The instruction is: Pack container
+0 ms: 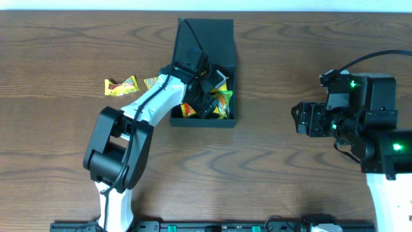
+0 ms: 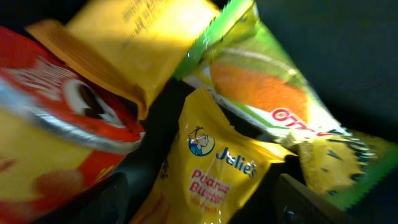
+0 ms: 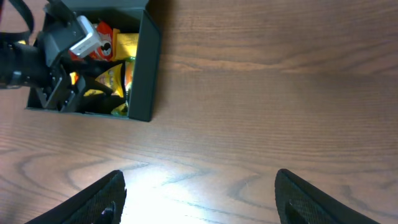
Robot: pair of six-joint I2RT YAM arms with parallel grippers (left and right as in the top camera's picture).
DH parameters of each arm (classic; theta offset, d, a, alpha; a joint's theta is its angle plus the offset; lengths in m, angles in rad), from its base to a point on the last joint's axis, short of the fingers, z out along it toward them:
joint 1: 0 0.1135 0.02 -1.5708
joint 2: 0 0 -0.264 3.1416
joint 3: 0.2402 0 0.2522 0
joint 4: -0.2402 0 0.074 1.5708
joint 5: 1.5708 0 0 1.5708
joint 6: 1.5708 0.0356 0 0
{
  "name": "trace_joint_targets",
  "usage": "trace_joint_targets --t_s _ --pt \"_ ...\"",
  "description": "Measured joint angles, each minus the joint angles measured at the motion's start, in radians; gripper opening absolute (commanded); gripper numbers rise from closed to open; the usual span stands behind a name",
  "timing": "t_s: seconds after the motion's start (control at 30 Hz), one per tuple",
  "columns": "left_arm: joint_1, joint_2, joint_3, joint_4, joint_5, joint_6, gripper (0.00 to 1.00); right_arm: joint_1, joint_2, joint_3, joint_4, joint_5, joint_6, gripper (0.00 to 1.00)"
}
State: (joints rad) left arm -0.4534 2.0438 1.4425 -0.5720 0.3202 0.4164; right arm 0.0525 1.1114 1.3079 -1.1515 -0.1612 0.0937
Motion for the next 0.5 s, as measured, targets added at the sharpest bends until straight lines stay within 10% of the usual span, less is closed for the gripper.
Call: trace_joint_targets --t_s 0.5 --pt "0.006 0.037 0.0 0.006 0.014 -0.021 0.73 0.0 0.0 0.0 0.0 0.0 0.0 0.77"
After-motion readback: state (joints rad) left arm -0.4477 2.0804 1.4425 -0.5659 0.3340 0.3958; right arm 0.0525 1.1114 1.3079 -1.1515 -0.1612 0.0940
